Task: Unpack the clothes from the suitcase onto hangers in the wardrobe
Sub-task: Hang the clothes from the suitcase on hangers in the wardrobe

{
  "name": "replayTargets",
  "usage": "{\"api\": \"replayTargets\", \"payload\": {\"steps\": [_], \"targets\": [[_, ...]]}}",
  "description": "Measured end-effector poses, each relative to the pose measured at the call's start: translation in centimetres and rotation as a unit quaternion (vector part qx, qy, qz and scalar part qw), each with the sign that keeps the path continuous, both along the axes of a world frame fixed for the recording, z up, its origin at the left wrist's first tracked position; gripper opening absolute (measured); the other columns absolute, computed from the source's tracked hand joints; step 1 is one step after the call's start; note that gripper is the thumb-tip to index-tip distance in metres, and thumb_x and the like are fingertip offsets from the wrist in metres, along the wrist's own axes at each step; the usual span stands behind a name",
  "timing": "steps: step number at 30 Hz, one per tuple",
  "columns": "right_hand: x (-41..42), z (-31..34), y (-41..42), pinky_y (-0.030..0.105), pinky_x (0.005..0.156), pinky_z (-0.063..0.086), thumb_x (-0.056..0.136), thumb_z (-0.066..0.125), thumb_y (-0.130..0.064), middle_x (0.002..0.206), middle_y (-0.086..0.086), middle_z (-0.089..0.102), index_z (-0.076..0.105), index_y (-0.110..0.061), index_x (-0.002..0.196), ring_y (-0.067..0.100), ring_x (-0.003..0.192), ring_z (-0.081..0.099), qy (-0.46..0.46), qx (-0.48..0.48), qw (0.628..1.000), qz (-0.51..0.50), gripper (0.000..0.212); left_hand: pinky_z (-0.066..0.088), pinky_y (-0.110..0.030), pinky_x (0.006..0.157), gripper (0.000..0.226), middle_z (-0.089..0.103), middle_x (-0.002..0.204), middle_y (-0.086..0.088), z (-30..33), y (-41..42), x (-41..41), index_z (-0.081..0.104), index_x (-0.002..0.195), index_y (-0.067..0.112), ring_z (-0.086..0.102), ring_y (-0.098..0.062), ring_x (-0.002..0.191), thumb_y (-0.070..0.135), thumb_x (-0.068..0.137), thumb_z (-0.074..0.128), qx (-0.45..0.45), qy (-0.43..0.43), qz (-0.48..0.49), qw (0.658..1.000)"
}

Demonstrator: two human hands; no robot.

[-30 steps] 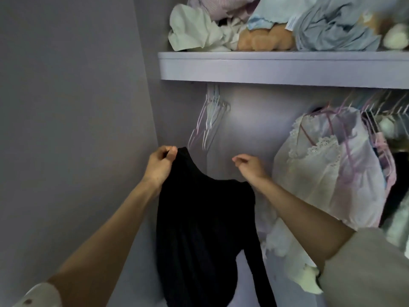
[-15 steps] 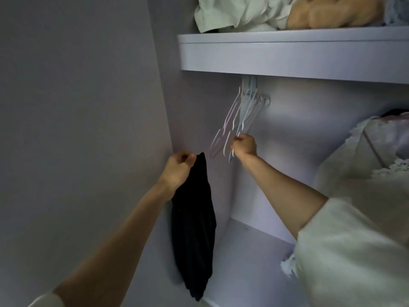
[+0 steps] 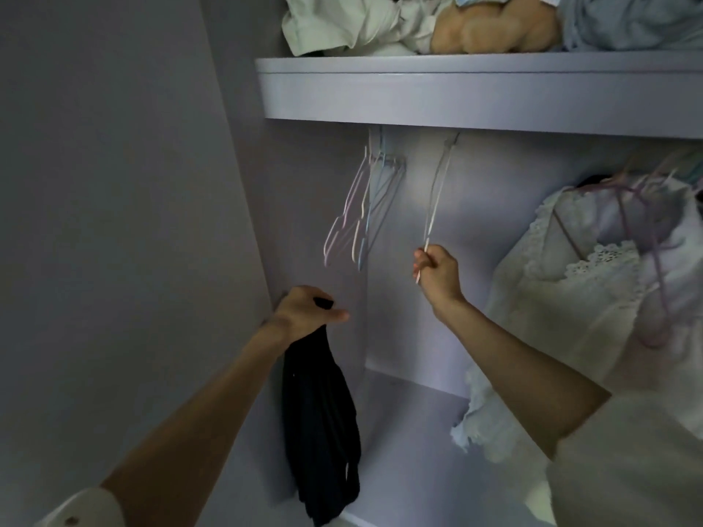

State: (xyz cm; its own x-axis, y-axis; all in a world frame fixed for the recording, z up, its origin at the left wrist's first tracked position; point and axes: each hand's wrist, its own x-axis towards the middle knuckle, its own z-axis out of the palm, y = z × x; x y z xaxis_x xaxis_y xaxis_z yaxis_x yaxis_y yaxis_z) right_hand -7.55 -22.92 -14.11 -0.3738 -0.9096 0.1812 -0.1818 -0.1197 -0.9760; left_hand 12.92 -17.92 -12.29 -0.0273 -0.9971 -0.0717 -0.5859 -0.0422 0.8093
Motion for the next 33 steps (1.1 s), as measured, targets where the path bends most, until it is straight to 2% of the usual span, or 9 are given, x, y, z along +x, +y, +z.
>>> {"api": "replayTargets", "payload": {"steps": [5,7,10,13,17,21,26,29,33], "targets": [[-2.2,1.0,3.6,0.011,0.042,0.039,0.093,0.042,0.005,0.068,0.005,0.048,0.053,-0.010,0.094,-0.001,0.039,0.050,-0.028,0.000,0.999,0.038,0.019,0.043,-0.025,0.087,0.024,0.068,0.108,-0.013,-0.4,0.6,-0.9,0.069,0.102,0.000,0.061,-0.025,0.105,0.016,0.087,0.060,-0.041,-0.157,-0.034,0.986],[-2.6,1.3,5.0,0.013,0.045,0.042,0.093,0.042,0.006,0.073,0.006,0.053,0.046,-0.013,0.117,-0.001,0.038,0.052,-0.049,0.056,0.994,0.084,0.030,0.043,-0.028,0.087,0.026,0.067,0.110,-0.016,-0.4,0.9,-1.3,0.067,0.102,-0.001,0.060,-0.027,0.106,0.019,0.090,0.055,-0.054,-0.178,-0.043,0.982],[-2.7,-0.2,7.4,0.020,0.055,0.050,0.095,0.043,0.001,0.078,0.006,0.058,0.044,-0.007,0.123,0.006,0.044,0.057,-0.138,0.141,0.973,0.116,0.029,0.042,-0.027,0.089,0.024,0.066,0.113,-0.014,-0.5,1.3,-1.7,0.068,0.102,0.003,0.058,-0.028,0.110,0.019,0.090,0.055,-0.073,-0.184,-0.068,0.978],[-2.3,-3.5,11.4,0.024,0.059,0.051,0.096,0.042,-0.001,0.082,0.007,0.060,0.042,-0.005,0.118,0.011,0.052,0.064,-0.190,0.173,0.958,0.130,0.023,0.039,-0.020,0.087,0.019,0.067,0.113,-0.009,-0.9,2.0,-1.9,0.069,0.103,0.004,0.058,-0.024,0.109,0.012,0.091,0.056,-0.073,-0.124,-0.097,0.985],[-2.4,-7.4,15.7,0.031,0.067,0.042,0.089,0.048,0.006,0.090,0.009,0.062,0.030,-0.024,0.127,0.022,0.078,0.061,-0.273,0.192,0.926,0.176,0.052,0.040,-0.009,0.076,0.022,0.062,0.102,-0.006,-1.8,3.2,-1.7,0.067,0.100,-0.003,0.056,-0.018,0.098,-0.007,0.089,0.049,-0.043,-0.005,-0.099,0.994],[-2.9,-8.8,17.0,0.030,0.056,0.053,0.072,0.053,0.022,0.084,0.008,0.058,0.043,-0.020,0.110,0.023,0.073,0.061,-0.401,0.215,0.870,0.188,0.057,0.042,-0.003,0.067,0.029,0.056,0.105,-0.003,-3.2,4.2,-2.2,0.064,0.105,-0.001,0.049,-0.015,0.098,-0.012,0.090,0.042,0.016,0.093,-0.083,0.992],[-2.1,-10.0,18.5,0.021,0.047,0.040,0.081,0.036,0.022,0.066,0.003,0.046,0.040,-0.018,0.076,0.012,0.049,0.050,-0.250,0.248,0.926,0.140,0.041,0.040,-0.025,0.081,0.029,0.055,0.109,-0.006,-6.0,6.0,-4.1,0.064,0.102,0.006,0.048,-0.020,0.102,-0.006,0.092,0.041,0.125,0.208,-0.033,0.970],[-2.5,-9.7,19.0,0.019,0.042,0.030,0.087,0.045,0.007,0.061,0.003,0.040,0.042,-0.016,0.071,0.009,0.041,0.039,-0.109,0.241,0.962,0.072,0.028,0.041,-0.023,0.079,0.032,0.055,0.108,-0.008,-7.5,6.8,-5.5,0.064,0.100,0.007,0.048,-0.021,0.102,-0.008,0.090,0.038,0.154,0.210,-0.048,0.964],[-3.4,-10.1,20.0,0.022,0.052,0.029,0.090,0.056,-0.014,0.047,-0.003,0.030,0.029,-0.015,0.052,0.009,0.048,0.030,-0.015,0.146,0.986,-0.083,0.047,0.042,-0.014,0.067,0.034,0.056,0.104,-0.009,-7.9,7.1,-6.7,0.064,0.085,0.011,0.048,-0.021,0.098,-0.010,0.088,0.038,0.157,0.227,-0.049,0.960]]}}
